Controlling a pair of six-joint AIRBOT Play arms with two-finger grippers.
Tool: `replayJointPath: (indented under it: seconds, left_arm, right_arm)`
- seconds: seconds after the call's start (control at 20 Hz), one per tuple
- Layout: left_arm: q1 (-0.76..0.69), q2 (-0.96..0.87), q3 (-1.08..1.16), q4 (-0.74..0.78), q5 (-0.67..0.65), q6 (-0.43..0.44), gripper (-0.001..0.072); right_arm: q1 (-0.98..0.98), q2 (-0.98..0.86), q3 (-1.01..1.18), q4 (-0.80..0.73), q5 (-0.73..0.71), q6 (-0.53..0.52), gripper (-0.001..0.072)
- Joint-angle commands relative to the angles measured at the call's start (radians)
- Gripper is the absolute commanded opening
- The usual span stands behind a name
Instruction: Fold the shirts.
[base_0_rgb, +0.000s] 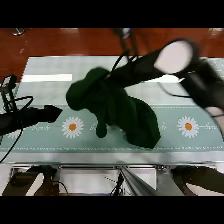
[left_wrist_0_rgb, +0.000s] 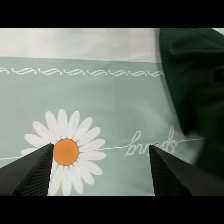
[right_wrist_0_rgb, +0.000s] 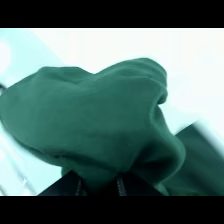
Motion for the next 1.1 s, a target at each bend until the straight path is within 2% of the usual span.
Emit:
replayJointPath:
  seconds: [0.0, 0.05, 0.1, 0.25, 0.4, 0.5, 0.6, 0.65, 0.85, 1.05]
  left_arm:
    - [0.0, 0.001, -0.001, 0.032, 0.002, 0.0, 0.0703]
    - [0.0, 0.001, -0.001, 0.027, 0.002, 0.0, 0.0703]
    - [0.0, 0.001, -0.001, 0.026, 0.007, 0.0, 0.0704]
    - [0.0, 0.002, 0.0, 0.033, 0.007, 0.0, 0.0704]
    - [0.0, -0.006, -0.008, 0.032, -0.134, -0.001, 0.0703]
    - [0.0, -0.014, -0.076, 0.027, -0.16, -0.002, 0.0702]
    - [0.004, -0.062, -0.193, 0.001, -0.15, -0.038, 0.0702]
    - [0.004, -0.1, -0.253, -0.069, -0.128, -0.035, 0.0702]
    - [0.004, -0.239, -0.382, -0.406, 0.095, 0.113, 0.0702]
    - [-0.012, -0.37, -0.382, -0.686, 0.248, 0.33, 0.0702]
  right_arm:
    - [0.044, -0.163, -0.054, 0.111, -0.028, 0.058, 0.0223]
    - [0.043, -0.175, -0.053, 0.157, -0.012, 0.016, 0.0585]
    - [0.021, -0.173, -0.043, 0.168, 0.018, -0.044, 0.062]
    - [-0.182, -0.096, -0.004, 0.153, 0.085, -0.042, 0.0619]
    - [-0.475, 0.022, -0.02, -0.018, 0.248, -0.017, 0.0618]
    - [-0.665, 0.12, -0.122, -0.132, 0.307, 0.0, 0.0619]
    - [-0.834, 0.248, -0.329, -0.127, 0.257, 0.035, 0.0618]
    - [-0.898, 0.318, -0.456, -0.102, 0.215, 0.045, 0.0618]
    - [-0.975, 0.512, -0.858, 0.053, 0.127, -0.011, 0.0618]
    - [-0.971, 0.563, -1.053, 0.146, 0.094, -0.064, 0.0618]
